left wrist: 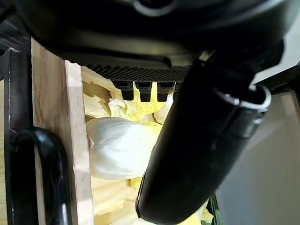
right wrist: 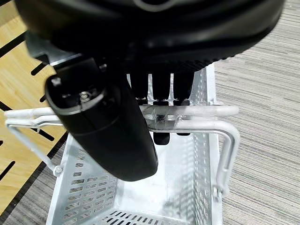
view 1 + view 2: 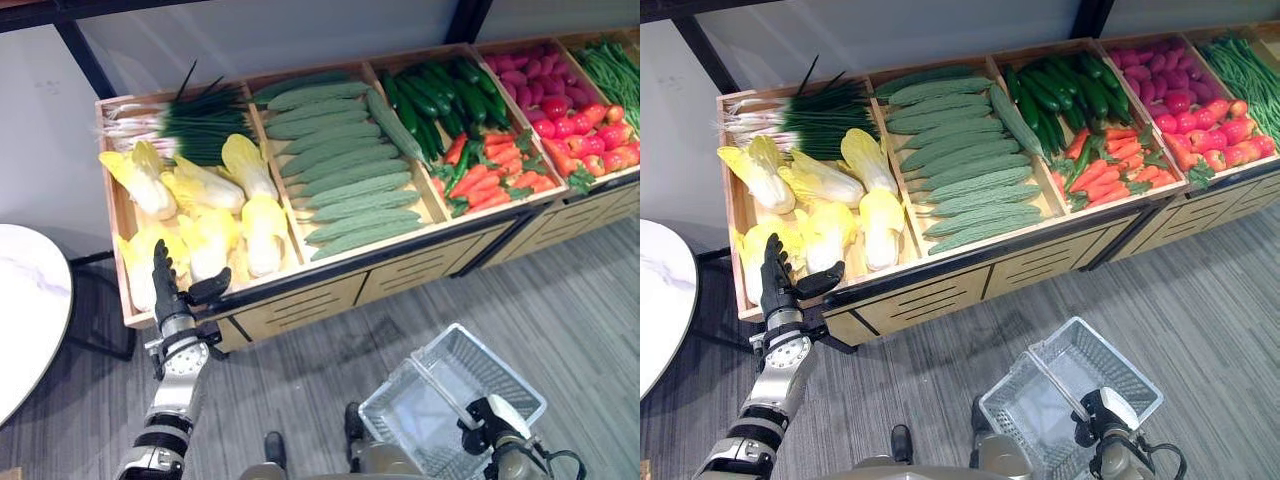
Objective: Get the vegetables into the basket
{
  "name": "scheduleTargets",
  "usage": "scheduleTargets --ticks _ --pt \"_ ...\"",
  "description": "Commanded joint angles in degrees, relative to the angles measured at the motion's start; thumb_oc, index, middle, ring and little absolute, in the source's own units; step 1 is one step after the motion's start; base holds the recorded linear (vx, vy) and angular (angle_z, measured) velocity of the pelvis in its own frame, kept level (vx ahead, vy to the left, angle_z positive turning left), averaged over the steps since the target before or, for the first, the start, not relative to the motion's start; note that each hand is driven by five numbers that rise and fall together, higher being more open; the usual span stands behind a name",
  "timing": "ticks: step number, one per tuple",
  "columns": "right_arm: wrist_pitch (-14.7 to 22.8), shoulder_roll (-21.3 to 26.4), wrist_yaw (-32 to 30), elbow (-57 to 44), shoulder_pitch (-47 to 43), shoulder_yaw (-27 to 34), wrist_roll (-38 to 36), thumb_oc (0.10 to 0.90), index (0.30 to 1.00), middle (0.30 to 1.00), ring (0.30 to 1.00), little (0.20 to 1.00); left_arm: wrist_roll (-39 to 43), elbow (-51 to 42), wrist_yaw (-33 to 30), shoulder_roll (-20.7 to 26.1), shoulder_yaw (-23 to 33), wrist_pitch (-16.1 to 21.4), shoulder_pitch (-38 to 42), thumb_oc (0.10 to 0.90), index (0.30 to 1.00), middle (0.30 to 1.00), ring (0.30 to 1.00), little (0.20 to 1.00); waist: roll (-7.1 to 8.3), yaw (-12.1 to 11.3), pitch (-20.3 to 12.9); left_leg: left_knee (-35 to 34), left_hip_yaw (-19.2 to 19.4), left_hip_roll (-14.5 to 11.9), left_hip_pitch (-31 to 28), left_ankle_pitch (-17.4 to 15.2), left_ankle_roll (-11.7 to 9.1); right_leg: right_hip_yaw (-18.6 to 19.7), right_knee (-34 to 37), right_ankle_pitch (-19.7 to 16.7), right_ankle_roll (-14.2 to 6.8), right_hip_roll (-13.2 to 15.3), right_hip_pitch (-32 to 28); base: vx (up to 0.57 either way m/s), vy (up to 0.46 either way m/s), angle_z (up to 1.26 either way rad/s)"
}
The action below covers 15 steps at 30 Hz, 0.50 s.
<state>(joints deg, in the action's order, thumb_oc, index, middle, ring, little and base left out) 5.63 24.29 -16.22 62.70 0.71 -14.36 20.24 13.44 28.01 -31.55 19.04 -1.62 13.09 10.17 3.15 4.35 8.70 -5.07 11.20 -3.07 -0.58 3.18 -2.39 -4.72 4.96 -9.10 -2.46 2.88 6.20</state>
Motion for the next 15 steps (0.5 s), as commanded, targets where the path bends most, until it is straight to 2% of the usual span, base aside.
scheduleTargets --ticks 1,4,6,7,8,9,10,12,15 --pt "0.7 2.2 -3.4 -0.4 -1.8 -2.5 -0.7 0.400 0.300 0.300 0.300 0.300 -6.0 2.7 -3.8 4.8 -1.0 0.6 8.4 0.900 1.000 1.000 1.000 1.000 2.67 0.6 -2.6 0.1 -2.0 -2.6 1.4 -2.0 -1.8 3.4 -1.2 2.7 -7.1 5.5 0.6 0.02 0.005 -0.05" --pt "0.3 2.4 -3.5 -0.2 -2.4 -2.6 -0.8 0.400 0.300 0.300 0.300 0.300 -8.0 4.8 -3.7 5.5 -1.6 -2.2 10.5 0.900 1.000 1.000 1.000 1.000 2.53 0.8 -2.4 0.1 -1.8 -2.7 1.6 -2.0 -1.8 3.7 -1.3 2.7 -7.1 5.3 1.0 0.01 0.006 -0.03" --pt "0.2 2.6 -3.5 -0.1 -2.8 -2.8 -0.9 0.400 0.300 0.300 0.300 0.300 -10.5 8.1 -3.1 6.3 -2.4 -4.6 11.7 0.745 0.783 0.783 0.783 0.783 2.38 1.0 -2.2 0.1 -1.7 -2.8 1.7 -1.9 -1.8 3.9 -1.5 2.8 -7.1 5.3 1.3 0.01 0.013 -0.05" --pt "0.1 2.6 -3.3 -0.1 -3.0 -2.9 -0.9 0.400 0.300 0.300 0.300 0.300 -11.1 9.0 -2.9 6.6 -2.7 -5.3 12.2 0.631 0.624 0.624 0.624 0.624 2.33 1.0 -2.2 0.1 -1.7 -2.8 1.7 -1.9 -1.8 3.9 -1.6 2.8 -7.1 5.2 1.4 0.01 0.010 -0.05" --pt "0.1 2.8 -3.1 -0.4 -3.1 -3.0 -1.0 0.400 0.300 0.300 0.300 0.300 -12.9 10.7 -2.5 7.1 -3.4 -6.7 12.9 0.553 0.514 0.514 0.514 0.514 2.25 1.1 -2.1 0.1 -1.6 -2.8 1.8 -1.9 -1.8 4.1 -1.6 2.8 -7.1 5.2 1.5 0.01 0.007 -0.04" --pt "0.0 2.8 -3.1 -0.5 -3.2 -2.9 -1.0 0.400 0.300 0.300 0.300 0.300 -12.9 10.8 -2.5 7.1 -3.5 -6.7 13.0 0.429 0.341 0.341 0.341 0.341 2.25 1.1 -2.1 0.1 -1.6 -2.8 1.8 -1.9 -1.8 4.1 -1.7 2.8 -7.1 5.2 1.5 0.00 0.000 0.00" --pt "0.0 2.8 -3.0 -0.5 -3.6 -3.2 -1.0 0.400 0.300 0.300 0.300 0.300 -16.4 13.9 -2.8 8.1 -4.5 -8.6 14.4 0.400 0.300 0.300 0.300 0.300 2.17 1.3 -2.0 0.1 -1.6 -2.9 1.8 -1.9 -1.8 4.2 -1.7 2.8 -7.1 5.1 1.7 0.00 0.000 0.00" --pt "0.1 2.9 -2.9 -0.8 -4.4 -4.1 -1.0 0.400 0.300 0.300 0.300 0.300 -19.0 19.5 -3.5 8.6 -5.5 -10.2 16.1 0.400 0.300 0.300 0.300 0.300 2.14 1.4 -1.9 0.1 -1.3 -2.9 1.6 -2.0 -1.9 4.4 -1.9 2.9 -7.0 5.0 1.8 0.00 0.000 0.00" --pt "0.3 2.6 -2.9 -0.8 -4.8 -4.8 -0.7 0.400 0.300 0.300 0.300 0.300 -17.8 19.4 -4.6 8.2 -4.6 -9.6 16.0 0.400 0.300 0.300 0.300 0.300 2.13 1.3 -1.9 0.1 -1.1 -3.0 1.1 -2.2 -1.9 4.5 -1.8 3.0 -7.0 4.9 1.5 0.01 0.006 -0.09"
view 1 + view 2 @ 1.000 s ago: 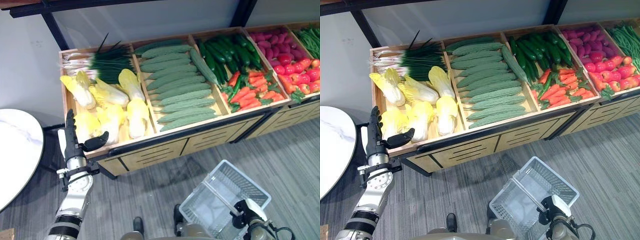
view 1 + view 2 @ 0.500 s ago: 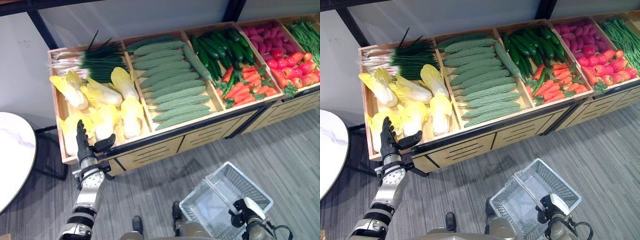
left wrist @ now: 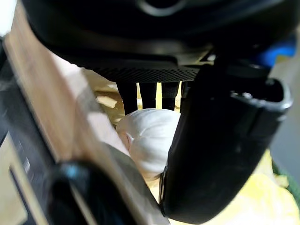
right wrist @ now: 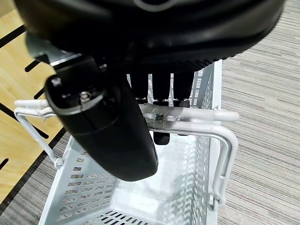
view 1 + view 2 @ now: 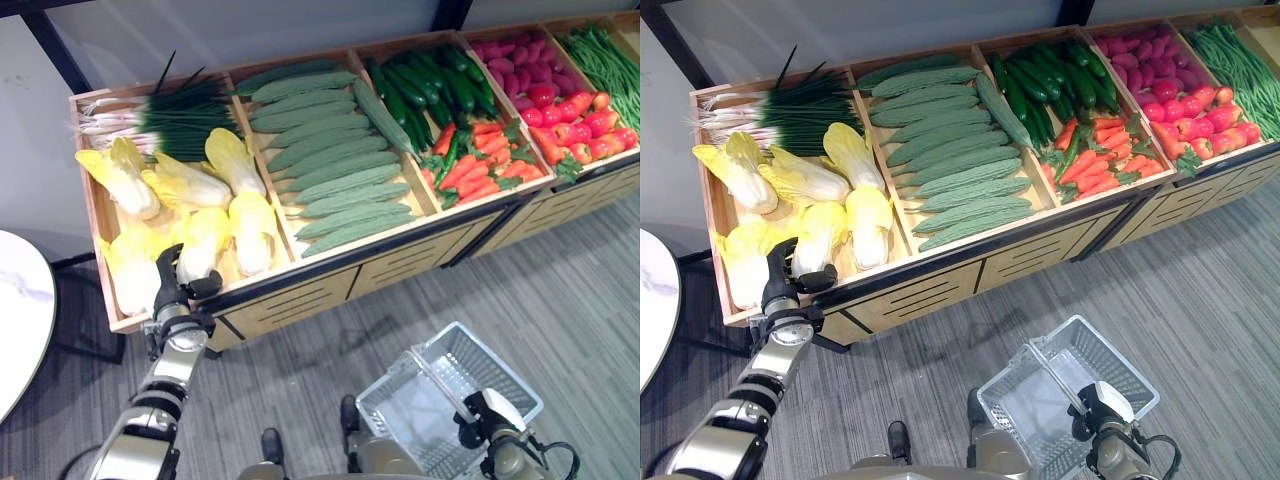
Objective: Get the vegetables into the basket
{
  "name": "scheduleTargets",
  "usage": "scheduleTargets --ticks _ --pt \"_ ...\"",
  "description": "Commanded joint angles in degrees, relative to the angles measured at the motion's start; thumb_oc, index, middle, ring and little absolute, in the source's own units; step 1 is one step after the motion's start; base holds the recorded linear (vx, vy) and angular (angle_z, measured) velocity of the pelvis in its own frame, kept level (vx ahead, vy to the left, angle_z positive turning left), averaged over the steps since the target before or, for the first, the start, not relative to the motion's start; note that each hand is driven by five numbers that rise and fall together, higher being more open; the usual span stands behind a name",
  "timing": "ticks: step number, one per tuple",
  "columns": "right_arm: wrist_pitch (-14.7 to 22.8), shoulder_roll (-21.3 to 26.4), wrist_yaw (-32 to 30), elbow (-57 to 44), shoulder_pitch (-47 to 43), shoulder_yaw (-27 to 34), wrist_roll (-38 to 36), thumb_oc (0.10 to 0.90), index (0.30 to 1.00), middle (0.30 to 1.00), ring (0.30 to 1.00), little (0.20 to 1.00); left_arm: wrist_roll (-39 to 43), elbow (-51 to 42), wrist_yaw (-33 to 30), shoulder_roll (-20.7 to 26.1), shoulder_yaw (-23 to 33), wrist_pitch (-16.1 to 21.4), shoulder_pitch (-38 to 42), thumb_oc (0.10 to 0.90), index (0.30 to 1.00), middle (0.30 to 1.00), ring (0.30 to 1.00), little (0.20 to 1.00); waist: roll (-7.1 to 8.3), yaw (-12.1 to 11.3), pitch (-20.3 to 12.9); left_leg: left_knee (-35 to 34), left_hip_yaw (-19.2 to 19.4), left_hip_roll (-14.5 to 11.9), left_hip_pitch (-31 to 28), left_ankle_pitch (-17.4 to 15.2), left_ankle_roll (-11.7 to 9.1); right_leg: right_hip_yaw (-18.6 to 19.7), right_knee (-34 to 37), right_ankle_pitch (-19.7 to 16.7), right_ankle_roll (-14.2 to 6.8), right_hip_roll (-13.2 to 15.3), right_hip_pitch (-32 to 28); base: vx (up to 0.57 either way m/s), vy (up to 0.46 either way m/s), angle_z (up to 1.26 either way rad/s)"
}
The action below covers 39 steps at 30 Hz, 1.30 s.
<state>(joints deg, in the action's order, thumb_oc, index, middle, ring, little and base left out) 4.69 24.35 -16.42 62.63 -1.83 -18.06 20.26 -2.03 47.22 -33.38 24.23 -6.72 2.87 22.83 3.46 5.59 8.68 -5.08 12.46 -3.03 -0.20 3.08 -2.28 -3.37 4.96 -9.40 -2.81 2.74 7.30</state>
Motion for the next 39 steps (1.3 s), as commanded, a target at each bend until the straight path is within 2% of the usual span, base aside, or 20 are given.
scheduleTargets --ticks 1,4,5,7,10,11,12,14,16,17,18,19,20,21,26,31,36,39 --pt "1.2 2.5 -2.6 -0.9 -2.2 -1.3 -0.5 0.400 0.300 0.300 0.300 0.300 -1.8 -1.5 -3.3 2.9 1.0 1.1 3.0 0.400 0.300 0.300 0.300 0.300 1.85 0.0 -2.0 0.1 -2.4 -3.1 0.5 -2.2 -2.0 3.2 -1.8 3.3 -6.6 5.0 0.3 0.02 0.000 -0.10" --pt "1.2 2.1 -2.7 -1.1 -1.4 -1.2 -0.2 0.400 0.300 0.300 0.300 0.300 0.7 -9.7 -5.7 2.4 3.3 4.1 2.0 0.400 0.300 0.300 0.300 0.300 1.99 -0.2 -2.3 0.1 -2.5 -3.1 0.0 -2.5 -2.0 3.2 -1.6 3.5 -6.6 5.0 -0.3 0.00 -0.001 -0.02" --pt "1.2 2.1 -2.7 -1.1 -1.4 -1.2 -0.2 0.400 0.300 0.300 0.300 0.300 0.6 -10.0 -5.7 2.3 3.4 4.0 1.7 0.400 0.300 0.300 0.300 0.300 1.97 -0.1 -2.3 0.1 -2.5 -3.1 -0.1 -2.5 -2.0 3.1 -1.6 3.5 -6.6 5.0 -0.4 0.00 0.000 0.00" --pt "1.3 1.5 -2.8 -1.0 -0.6 -1.0 -0.6 0.400 0.300 0.300 0.300 0.300 1.9 -21.0 -9.3 1.4 5.3 8.1 1.3 0.400 0.300 0.300 0.300 0.300 2.24 -0.4 -2.3 0.1 -2.8 -3.1 -0.7 -2.9 -2.0 2.7 -1.5 3.9 -6.7 5.0 -1.4 0.00 0.000 0.00" --pt "1.5 1.2 -2.9 -0.4 -0.6 -1.0 -0.8 0.400 0.300 0.300 0.300 0.300 1.8 -23.7 -9.9 1.0 6.0 8.8 1.1 0.400 0.300 0.300 0.300 0.300 2.43 -0.4 -2.5 0.1 -3.0 -3.1 -0.5 -2.8 -2.0 2.7 -1.5 3.8 -6.6 5.1 -1.2 0.00 0.000 0.00" --pt "1.6 1.0 -3.1 -0.2 -0.2 -0.7 -1.1 0.400 0.300 0.300 0.300 0.300 3.8 -30.6 -11.1 -0.3 7.3 11.8 0.6 0.400 0.300 0.300 0.300 0.300 2.62 -0.6 -2.7 0.1 -3.1 -3.0 -0.6 -2.9 -1.9 2.5 -1.5 3.9 -6.7 5.1 -1.5 0.00 0.000 0.00" --pt "1.7 0.5 -3.1 -0.2 0.3 -0.7 -1.3 0.400 0.300 0.300 0.300 0.300 3.4 -35.8 -11.4 -0.9 7.7 13.2 0.3 0.400 0.300 0.300 0.300 0.300 2.78 -0.7 -2.9 0.1 -3.2 -3.0 -0.7 -2.9 -1.9 2.3 -1.4 3.9 -6.7 5.2 -1.8 0.00 0.000 0.00" --pt "1.8 0.1 -3.2 1.2 0.4 -0.6 -1.5 0.400 0.300 0.300 0.300 0.300 3.7 -40.1 -10.2 -1.6 7.4 14.3 -0.6 0.400 0.300 0.300 0.300 0.300 2.80 -1.0 -3.1 0.1 -3.5 -2.9 -0.7 -3.0 -1.8 2.1 -1.3 3.8 -6.8 5.4 -2.0 -0.03 -0.010 0.09" --pt "1.9 -0.3 -3.1 1.5 0.7 0.3 -2.1 0.400 0.300 0.300 0.300 0.300 11.1 -44.8 -2.8 -2.2 5.8 18.3 -4.2 0.400 0.300 0.300 0.300 0.300 2.57 -1.3 -3.1 0.1 -3.6 -2.7 -0.7 -2.8 -1.7 2.0 -1.1 3.5 -6.9 5.5 -2.1 -0.06 0.014 0.12" --pt "1.8 -0.1 -2.4 1.0 0.9 1.2 -2.9 0.400 0.300 0.300 0.300 0.300 23.5 -47.3 7.0 -0.9 5.5 21.4 -7.8 0.400 0.300 0.300 0.300 0.300 2.17 -1.6 -3.1 0.1 -3.7 -2.5 -0.6 -2.6 -1.7 1.9 -1.2 3.3 -6.9 5.7 -2.1 -0.04 0.022 0.02" --pt "1.8 -0.1 -2.4 1.0 0.9 1.2 -2.9 0.400 0.300 0.300 0.300 0.300 23.5 -47.3 7.1 -0.9 5.5 21.4 -7.8 0.400 0.300 0.300 0.300 0.300 2.17 -1.6 -3.1 0.1 -3.7 -2.5 -0.6 -2.6 -1.7 1.9 -1.2 3.3 -6.9 5.7 -2.1 -0.04 0.038 0.02" --pt "2.0 0.3 -1.1 -0.8 1.5 1.8 -3.1 0.400 0.300 0.300 0.300 0.300 36.9 -48.4 17.6 -1.1 5.6 22.5 -11.3 0.400 0.300 0.300 0.300 0.300 1.93 -1.6 -3.2 0.1 -3.7 -2.3 -0.8 -2.7 -1.6 2.0 -1.2 3.2 -7.0 5.8 -2.1 0.00 0.000 0.00" --pt "2.0 0.3 -1.1 -0.9 1.6 1.8 -3.1 0.400 0.300 0.300 0.300 0.300 37.2 -48.3 18.0 -1.1 5.7 22.5 -11.4 0.400 0.300 0.300 0.300 0.300 1.92 -1.6 -3.2 0.1 -3.6 -2.4 -0.8 -2.7 -1.6 2.1 -1.2 3.2 -7.0 5.8 -2.1 -0.01 0.032 0.02" --pt "2.1 0.6 -0.3 -2.0 2.0 2.0 -2.8 0.400 0.300 0.300 0.300 0.300 45.4 -48.4 23.8 -2.2 4.9 21.5 -13.1 0.400 0.300 0.300 0.300 0.300 1.85 -1.5 -3.4 0.1 -3.4 -2.3 -1.0 -2.8 -1.6 2.2 -1.1 3.1 -7.0 5.9 -2.3 0.00 0.000 0.00" --pt "2.8 0.4 1.6 -1.1 2.7 3.8 -1.6 0.400 0.300 0.300 0.300 0.300 49.5 -49.7 32.9 -1.0 3.4 20.0 -17.6 0.400 0.300 0.300 0.300 0.300 1.59 -1.3 -4.3 0.1 -2.8 -2.1 -2.5 -3.3 -1.4 2.6 -1.0 3.5 -7.0 6.1 -3.2 0.02 0.012 -0.02" --pt "3.3 0.4 1.8 -0.5 3.6 5.3 -1.5 0.400 0.300 0.300 0.300 0.300 49.0 -48.1 34.7 -0.8 3.2 19.5 -19.1 0.400 0.300 0.300 0.300 0.300 1.53 -1.2 -4.6 1.5 -2.2 -1.8 -3.6 -4.3 -0.9 3.3 -2.0 4.2 -6.9 6.3 -4.0 0.03 0.025 -0.04" --pt "3.1 0.3 1.7 0.1 3.4 6.9 -2.7 0.400 0.300 0.300 0.300 0.300 47.9 -48.1 35.8 0.5 2.2 19.2 -18.7 0.400 0.300 0.300 0.300 0.300 2.31 -1.1 -3.1 9.7 -1.2 -1.3 -1.0 -7.9 -0.1 4.4 -5.6 5.0 -7.5 6.9 -2.7 -0.01 0.051 -0.13" --pt "2.9 0.4 1.5 0.0 3.3 7.5 -3.1 0.400 0.300 0.300 0.300 0.300 47.7 -49.1 35.8 1.2 1.3 19.5 -17.7 0.400 0.300 0.300 0.300 0.300 2.68 -0.9 -2.0 11.7 -0.5 -1.0 -0.3 -9.2 0.6 5.1 -8.1 4.7 -8.2 7.1 -1.4 -0.05 0.097 -0.11"
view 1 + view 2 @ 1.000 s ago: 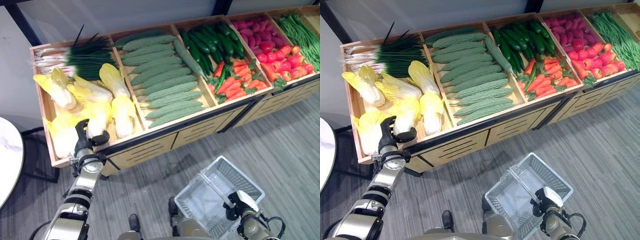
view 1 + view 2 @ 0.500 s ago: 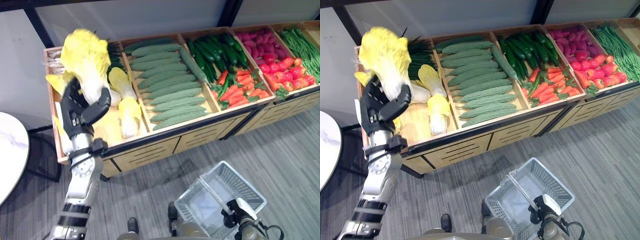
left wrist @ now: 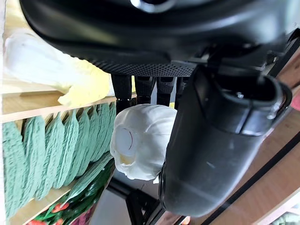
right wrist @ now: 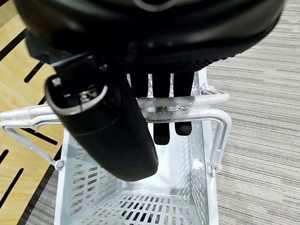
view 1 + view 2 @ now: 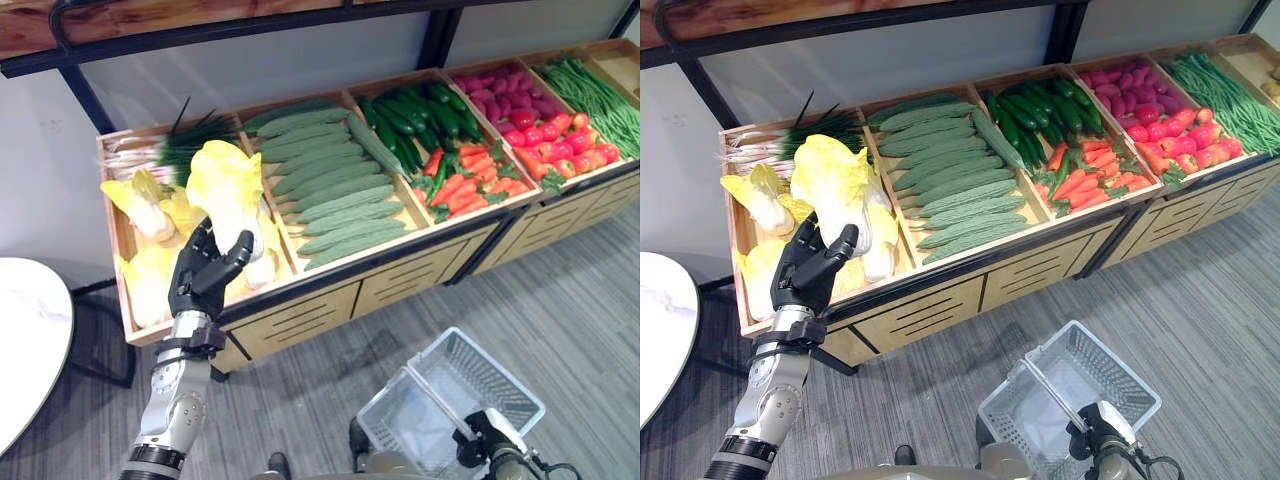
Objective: Get the vegetables into the basket
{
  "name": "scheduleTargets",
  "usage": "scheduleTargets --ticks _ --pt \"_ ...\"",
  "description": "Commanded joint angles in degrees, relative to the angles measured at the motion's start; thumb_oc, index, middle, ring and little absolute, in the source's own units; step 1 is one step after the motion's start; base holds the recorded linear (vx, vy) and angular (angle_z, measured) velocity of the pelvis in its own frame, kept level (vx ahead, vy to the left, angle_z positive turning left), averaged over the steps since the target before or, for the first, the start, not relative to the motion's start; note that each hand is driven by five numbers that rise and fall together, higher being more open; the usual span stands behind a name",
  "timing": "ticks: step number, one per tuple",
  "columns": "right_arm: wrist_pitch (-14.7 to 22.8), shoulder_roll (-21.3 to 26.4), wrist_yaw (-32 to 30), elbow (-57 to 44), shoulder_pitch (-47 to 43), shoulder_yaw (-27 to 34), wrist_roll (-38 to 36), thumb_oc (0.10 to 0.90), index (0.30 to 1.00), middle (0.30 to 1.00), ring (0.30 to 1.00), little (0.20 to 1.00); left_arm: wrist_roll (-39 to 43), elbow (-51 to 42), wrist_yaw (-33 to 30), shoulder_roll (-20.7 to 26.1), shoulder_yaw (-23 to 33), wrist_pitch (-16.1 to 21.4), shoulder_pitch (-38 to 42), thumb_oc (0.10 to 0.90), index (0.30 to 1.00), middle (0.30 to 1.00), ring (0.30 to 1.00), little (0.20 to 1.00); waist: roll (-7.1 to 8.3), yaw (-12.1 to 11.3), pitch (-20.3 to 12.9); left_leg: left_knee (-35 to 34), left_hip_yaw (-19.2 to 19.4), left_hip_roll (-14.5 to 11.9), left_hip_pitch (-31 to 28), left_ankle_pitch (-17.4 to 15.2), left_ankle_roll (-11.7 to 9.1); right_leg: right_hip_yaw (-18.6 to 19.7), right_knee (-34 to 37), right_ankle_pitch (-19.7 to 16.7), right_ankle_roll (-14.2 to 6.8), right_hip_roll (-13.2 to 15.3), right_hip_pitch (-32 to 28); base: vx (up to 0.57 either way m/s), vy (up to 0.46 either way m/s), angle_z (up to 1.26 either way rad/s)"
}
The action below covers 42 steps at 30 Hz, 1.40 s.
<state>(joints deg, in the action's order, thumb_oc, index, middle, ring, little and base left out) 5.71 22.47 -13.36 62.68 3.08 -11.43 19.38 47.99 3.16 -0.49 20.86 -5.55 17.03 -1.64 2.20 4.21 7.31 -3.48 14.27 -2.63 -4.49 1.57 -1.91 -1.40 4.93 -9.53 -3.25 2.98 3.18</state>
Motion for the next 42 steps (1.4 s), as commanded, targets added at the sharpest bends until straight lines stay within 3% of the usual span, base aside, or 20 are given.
scheduleTargets --ticks 1,4,5,6,7,8,9,10,13,17,18,22,31,32,33,34,36,38,39,42 --pt "1.8 2.3 -1.7 -0.2 -1.6 1.1 -2.4 0.400 0.300 0.300 0.300 0.300 -2.6 -5.0 2.8 4.8 -0.5 5.2 7.2 0.400 0.300 0.300 0.300 0.300 4.09 0.7 -0.3 10.2 -2.0 -1.2 4.3 -7.8 0.4 3.4 -8.5 4.0 -8.3 7.0 3.4 -0.09 0.159 -0.14" --pt "1.6 2.3 -1.7 -0.6 -0.9 1.6 -2.4 0.400 0.300 0.300 0.300 0.300 -3.3 -5.4 2.7 5.5 -1.7 5.3 8.0 0.400 0.300 0.300 0.300 0.300 4.65 1.5 0.1 10.2 -1.0 -0.3 4.9 -7.8 0.7 4.4 -8.9 -0.2 -9.9 7.8 5.0 -0.10 0.124 -0.16" --pt "1.5 2.6 -2.0 -2.4 -0.2 2.4 -2.8 0.400 0.300 0.300 0.300 0.300 -3.6 -5.2 2.8 5.9 -2.7 5.7 9.0 0.400 0.300 0.300 0.300 0.300 4.76 2.9 1.0 9.7 1.0 0.4 5.3 -7.8 0.9 5.9 -7.9 -6.6 -11.7 9.1 7.4 -0.12 0.105 -0.18" --pt "1.5 2.6 -2.0 -2.4 -0.2 2.4 -2.8 0.400 0.300 0.300 0.300 0.300 -3.6 -5.2 2.8 5.9 -2.7 5.7 9.0 0.400 0.300 0.300 0.300 0.300 4.89 2.8 0.8 9.6 1.2 0.5 5.6 -7.5 0.9 6.1 -7.9 -6.8 -11.7 9.1 7.8 -0.27 0.233 -0.68" --pt "1.5 2.0 -2.1 -4.5 0.7 2.5 -3.1 0.400 0.300 0.300 0.300 0.300 -4.5 -5.1 2.0 6.9 -3.4 6.1 10.7 0.400 0.300 0.300 0.300 0.300 4.02 3.3 1.7 9.2 3.4 -0.7 6.6 -6.8 1.1 2.9 -7.3 -6.2 -10.8 10.0 9.6 -0.15 0.128 -0.68" --pt "1.5 2.0 -2.1 -4.5 0.7 2.5 -3.1 0.400 0.300 0.300 0.300 0.300 -4.5 -5.1 2.0 6.9 -3.4 6.1 10.7 0.400 0.300 0.300 0.300 0.300 4.01 3.3 1.8 9.2 3.4 -0.7 6.6 -6.9 1.1 2.8 -7.3 -6.2 -10.8 10.0 9.6 -0.22 0.182 -0.64" --pt "1.4 1.7 -2.0 -4.9 1.3 2.4 -3.1 0.400 0.300 0.300 0.300 0.300 -4.6 -5.0 2.0 7.3 -3.4 5.9 11.0 0.400 0.300 0.300 0.300 0.300 3.79 2.8 2.0 8.8 4.5 -1.2 6.7 -6.5 1.2 -1.4 -8.6 -4.0 -9.8 10.9 9.3 -0.16 0.171 -0.60" --pt "1.2 1.4 -1.9 -3.8 1.2 1.9 -2.7 0.400 0.300 0.300 0.300 0.300 -5.1 -5.1 1.4 7.7 -2.7 5.8 10.8 0.400 0.300 0.300 0.300 0.300 2.95 0.6 2.3 7.6 6.5 -2.2 6.2 -6.7 1.1 -10.2 -12.8 1.2 -9.0 12.3 7.1 -0.21 0.198 -0.73" --pt "1.0 1.0 -1.8 -1.9 0.6 1.6 -2.3 0.400 0.300 0.300 0.300 0.300 -5.4 -6.3 1.8 7.5 -1.3 5.2 9.3 0.400 0.300 0.300 0.300 0.300 2.92 -0.4 1.7 6.0 9.3 -2.6 6.3 -5.3 1.3 -13.7 -17.3 4.1 -8.0 12.5 5.0 -0.14 0.090 -1.21" --pt "1.1 0.8 -1.8 -0.9 0.4 1.5 -2.3 0.400 0.300 0.300 0.300 0.300 -5.3 -7.5 2.5 7.6 -0.5 4.8 7.8 0.400 0.300 0.300 0.300 0.300 3.22 -0.7 0.7 4.9 11.4 -2.6 5.8 -4.8 1.2 -12.7 -18.4 5.7 -8.1 11.3 3.4 -0.05 -0.022 -0.59" --pt "1.2 1.0 -1.8 -1.2 0.1 1.2 -2.5 0.400 0.300 0.300 0.300 0.300 -5.7 -7.4 2.8 7.9 0.1 4.8 7.4 0.400 0.300 0.300 0.300 0.300 3.93 -1.2 0.2 5.4 12.9 -2.7 5.4 -5.0 0.9 -13.6 -14.5 5.7 -8.2 11.0 1.2 -0.02 -0.102 -0.81" --pt "1.3 1.0 -2.0 -1.7 -0.1 0.8 -2.5 0.400 0.300 0.300 0.300 0.300 -6.0 -7.4 2.7 7.8 0.4 4.9 7.2 0.400 0.300 0.300 0.300 0.300 3.89 -1.5 0.2 6.0 14.9 -3.6 4.9 -4.6 0.2 -14.4 -12.1 7.6 -7.8 10.2 0.2 -0.01 -0.121 -0.37" --pt "1.7 4.4 -4.6 -4.9 1.1 2.8 -4.6 0.400 0.300 0.300 0.300 0.300 -4.4 -5.5 2.3 4.1 -2.9 4.8 10.5 0.400 0.300 0.300 0.300 0.300 1.49 1.5 2.3 12.6 15.6 -12.2 7.5 -0.1 -5.6 -12.6 -10.1 12.5 -3.1 3.8 -0.1 0.00 -0.313 -0.19" --pt "1.6 4.7 -4.7 -4.6 0.9 2.8 -4.6 0.400 0.300 0.300 0.300 0.300 -4.5 -5.5 2.4 4.0 -3.2 4.9 10.9 0.400 0.300 0.300 0.300 0.300 1.35 1.4 2.6 14.6 14.9 -13.2 7.9 -0.4 -5.9 -12.5 -9.8 12.7 -2.6 3.2 -0.5 0.00 -0.267 -0.17" --pt "1.3 6.5 -5.2 -4.4 -0.6 2.4 -4.3 0.400 0.300 0.300 0.300 0.300 -4.9 -5.7 2.3 3.4 -3.7 5.1 10.9 0.400 0.300 0.300 0.300 0.300 0.95 -0.4 3.6 16.0 6.3 -10.7 9.6 2.0 -5.5 -10.3 -8.9 12.0 -1.6 1.7 -0.2 0.00 -0.161 -0.30" --pt "1.2 6.9 -5.5 -3.6 -1.6 2.1 -4.5 0.400 0.300 0.300 0.300 0.300 -5.1 -5.8 2.0 3.0 -4.0 5.2 11.1 0.400 0.300 0.300 0.300 0.300 0.81 -1.4 3.5 14.3 0.7 -8.2 10.9 1.8 -5.2 -9.0 -8.1 11.4 -1.8 1.6 0.0 0.01 -0.122 -0.81" --pt "1.3 7.3 -5.9 -2.5 -2.8 2.0 -4.9 0.400 0.300 0.300 0.300 0.300 -5.2 -5.7 1.6 2.9 -3.7 5.7 10.6 0.400 0.300 0.300 0.300 0.300 1.00 -2.4 3.4 10.4 -6.9 -6.4 11.9 0.9 -4.6 -6.1 -7.1 10.8 -2.1 1.4 0.3 0.09 -0.073 -1.46" --pt "1.8 8.2 -6.0 -3.0 -3.2 1.6 -5.0 0.400 0.300 0.300 0.300 0.300 -5.0 -5.8 1.4 3.0 -3.5 6.1 10.5 0.400 0.300 0.300 0.300 0.300 0.75 -2.8 3.2 7.3 -11.4 -6.6 13.6 2.9 -4.5 -4.0 -7.4 10.9 -2.0 0.6 1.1 0.14 -0.017 -0.57" --pt "1.8 8.6 -6.4 -2.5 -3.9 1.3 -5.3 0.400 0.300 0.300 0.300 0.300 -5.2 -5.9 1.0 3.0 -4.0 6.4 10.8 0.400 0.300 0.300 0.300 0.300 0.31 -3.7 3.6 5.1 -16.4 -5.4 15.4 4.9 -4.6 -2.6 -8.0 11.4 -1.7 -0.3 1.2 0.14 0.066 -0.32" --pt "2.2 8.5 -6.2 -2.1 -3.9 0.8 -5.3 0.400 0.300 0.300 0.300 0.300 -5.2 -6.1 1.3 3.1 -3.9 6.3 10.5 0.400 0.300 0.300 0.300 0.300 0.14 -3.9 3.8 5.9 -19.0 -4.0 15.5 3.9 -4.1 -1.1 -9.2 12.4 -1.7 -0.8 0.9 0.09 0.096 -0.42"
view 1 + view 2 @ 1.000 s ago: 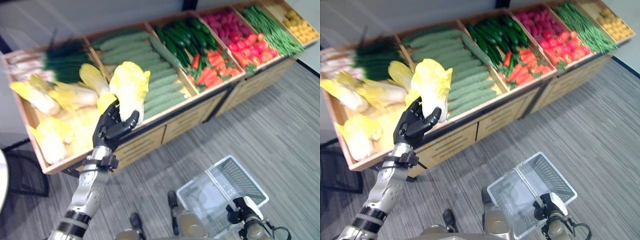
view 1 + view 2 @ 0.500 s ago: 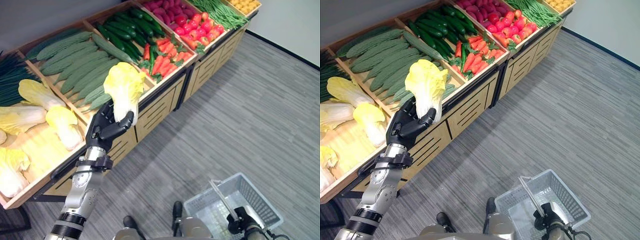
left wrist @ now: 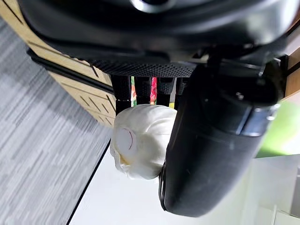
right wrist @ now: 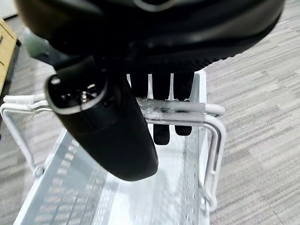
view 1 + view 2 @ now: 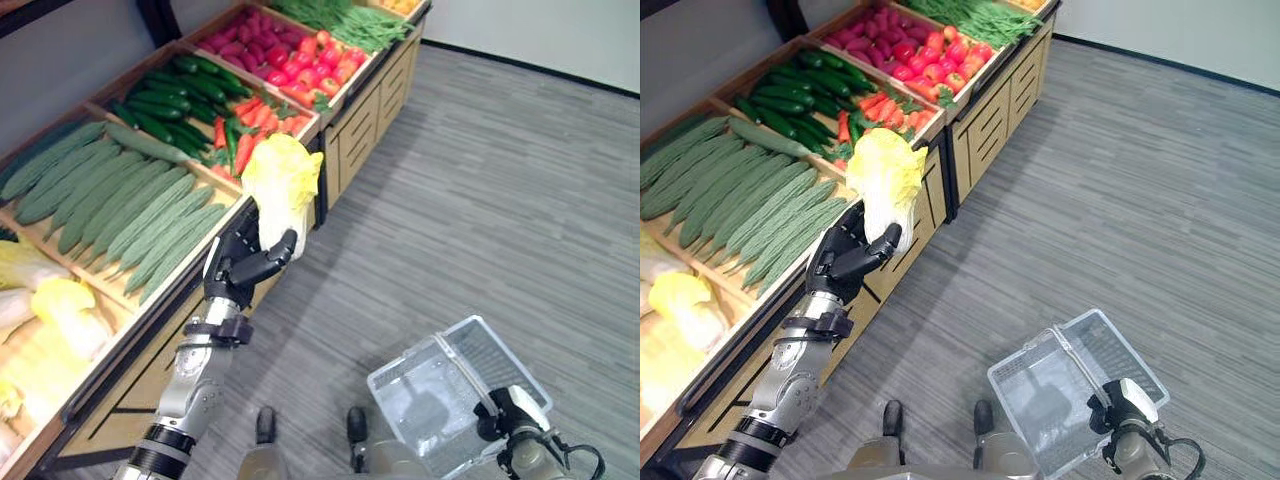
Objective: Get the vegetables into the basket
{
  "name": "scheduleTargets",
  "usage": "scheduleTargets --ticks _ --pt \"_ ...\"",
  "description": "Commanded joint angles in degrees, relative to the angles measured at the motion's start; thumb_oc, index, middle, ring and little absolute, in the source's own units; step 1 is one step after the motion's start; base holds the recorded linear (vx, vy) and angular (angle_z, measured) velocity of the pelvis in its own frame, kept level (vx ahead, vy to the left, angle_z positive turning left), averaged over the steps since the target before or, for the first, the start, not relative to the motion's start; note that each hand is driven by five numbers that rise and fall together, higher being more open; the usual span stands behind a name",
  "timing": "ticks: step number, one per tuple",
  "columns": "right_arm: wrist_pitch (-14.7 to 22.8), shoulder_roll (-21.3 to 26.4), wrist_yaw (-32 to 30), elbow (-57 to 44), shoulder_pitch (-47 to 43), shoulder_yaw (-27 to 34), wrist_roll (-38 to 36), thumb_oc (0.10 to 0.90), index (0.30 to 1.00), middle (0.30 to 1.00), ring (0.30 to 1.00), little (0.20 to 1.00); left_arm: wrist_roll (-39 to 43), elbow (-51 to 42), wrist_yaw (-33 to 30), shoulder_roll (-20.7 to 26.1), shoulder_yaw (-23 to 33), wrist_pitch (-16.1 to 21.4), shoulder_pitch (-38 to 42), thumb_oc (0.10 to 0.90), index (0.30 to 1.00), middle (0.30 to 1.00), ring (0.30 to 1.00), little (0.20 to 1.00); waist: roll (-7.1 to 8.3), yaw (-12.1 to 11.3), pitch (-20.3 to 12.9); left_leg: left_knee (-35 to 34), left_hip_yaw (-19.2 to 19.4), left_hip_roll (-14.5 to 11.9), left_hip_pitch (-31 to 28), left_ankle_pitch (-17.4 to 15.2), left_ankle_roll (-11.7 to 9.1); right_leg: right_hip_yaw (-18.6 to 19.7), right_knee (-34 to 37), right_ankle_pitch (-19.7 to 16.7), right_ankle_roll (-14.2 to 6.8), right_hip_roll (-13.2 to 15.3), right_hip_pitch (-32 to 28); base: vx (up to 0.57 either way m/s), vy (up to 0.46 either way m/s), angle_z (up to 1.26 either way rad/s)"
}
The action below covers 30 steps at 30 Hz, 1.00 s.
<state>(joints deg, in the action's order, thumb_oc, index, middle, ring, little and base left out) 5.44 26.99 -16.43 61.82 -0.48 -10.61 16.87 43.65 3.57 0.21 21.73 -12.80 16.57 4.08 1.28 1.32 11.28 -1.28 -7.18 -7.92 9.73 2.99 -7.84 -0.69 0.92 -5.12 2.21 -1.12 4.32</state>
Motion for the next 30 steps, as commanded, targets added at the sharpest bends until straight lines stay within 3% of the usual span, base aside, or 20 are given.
scheduleTargets --ticks 1,9,14,19,21,22,23,24,30 --pt "2.5 3.2 -2.9 -0.9 0.1 -0.2 -2.6 0.400 0.300 0.300 0.300 0.300 -0.5 -6.8 0.9 2.4 3.0 6.8 4.7 0.400 0.300 0.300 0.300 0.300 1.24 -0.9 -0.5 4.1 3.7 1.5 0.8 2.1 2.0 -1.0 -5.8 8.4 -7.3 3.7 -0.5 0.15 0.217 -0.73" --pt "2.0 0.7 -2.3 0.0 1.1 0.5 -2.8 0.400 0.300 0.300 0.300 0.300 0.2 -6.6 1.2 3.3 1.9 6.9 4.2 0.400 0.300 0.300 0.300 0.300 2.42 -0.7 -1.7 5.7 7.8 5.4 -1.0 -2.0 5.5 3.2 -7.3 7.9 -10.2 7.6 0.4 0.10 0.226 -0.40" --pt "2.1 -0.5 -2.1 -0.7 1.0 0.5 -2.8 0.400 0.300 0.300 0.300 0.300 0.2 -6.0 1.7 4.2 1.6 6.6 4.3 0.400 0.300 0.300 0.300 0.300 2.60 -0.3 -1.9 7.4 10.4 6.8 -0.9 -4.4 6.9 5.3 -6.9 5.5 -12.2 9.6 1.7 0.02 0.201 -0.28" --pt "2.1 -0.3 -2.0 -4.1 0.9 0.3 -2.1 0.400 0.300 0.300 0.300 0.300 -0.2 -6.0 1.4 4.8 1.7 6.8 4.3 0.400 0.300 0.300 0.300 0.300 3.05 0.4 -1.7 7.6 13.2 7.6 -1.1 -5.4 7.7 6.6 -6.2 0.5 -14.2 11.2 4.1 -0.04 0.122 -0.32" --pt "2.3 -0.4 -2.1 -4.4 0.2 0.1 -2.0 0.400 0.300 0.300 0.300 0.300 -0.4 -5.5 1.3 5.1 1.9 6.8 4.4 0.400 0.300 0.300 0.300 0.300 2.96 -0.1 -1.4 7.8 14.9 6.9 -1.1 -5.7 7.8 3.9 -6.6 0.6 -13.7 11.4 4.7 -0.06 0.054 -0.37" --pt "2.2 -0.3 -2.2 -4.8 -0.1 0.1 -1.9 0.400 0.300 0.300 0.300 0.300 -0.4 -5.4 1.2 5.3 1.9 6.7 4.5 0.400 0.300 0.300 0.300 0.300 2.72 -0.7 -1.1 7.8 15.8 6.4 -1.5 -5.8 7.8 0.5 -7.7 1.5 -13.3 11.7 4.5 -0.08 0.093 -0.22" --pt "2.3 -0.3 -2.2 -5.2 -0.5 -0.2 -1.5 0.400 0.300 0.300 0.300 0.300 -0.6 -5.4 1.2 5.4 2.2 6.5 4.4 0.400 0.300 0.300 0.300 0.300 2.18 -1.6 -1.1 7.5 17.4 5.6 -1.9 -5.6 7.8 -6.5 -10.6 3.5 -12.0 12.3 3.7 -0.09 0.089 -0.67" --pt "2.4 -0.2 -2.3 -6.1 -0.7 -0.5 -1.2 0.400 0.300 0.300 0.300 0.300 -0.5 -5.6 1.3 5.6 2.4 6.3 4.2 0.400 0.300 0.300 0.300 0.300 2.26 -1.7 -1.0 7.4 18.3 5.4 -2.5 -5.4 7.7 -8.0 -11.8 4.3 -11.8 12.2 3.2 -0.09 0.043 -1.01" --pt "2.6 0.7 -2.5 -8.7 0.3 -0.1 -0.3 0.400 0.300 0.300 0.300 0.300 -0.3 -5.9 1.9 5.2 3.7 5.8 2.6 0.400 0.300 0.300 0.300 0.300 3.15 -1.8 -2.3 8.2 20.8 4.3 -4.2 -5.7 6.8 -9.1 -7.2 3.6 -11.5 11.7 2.0 0.00 -0.103 -0.56"
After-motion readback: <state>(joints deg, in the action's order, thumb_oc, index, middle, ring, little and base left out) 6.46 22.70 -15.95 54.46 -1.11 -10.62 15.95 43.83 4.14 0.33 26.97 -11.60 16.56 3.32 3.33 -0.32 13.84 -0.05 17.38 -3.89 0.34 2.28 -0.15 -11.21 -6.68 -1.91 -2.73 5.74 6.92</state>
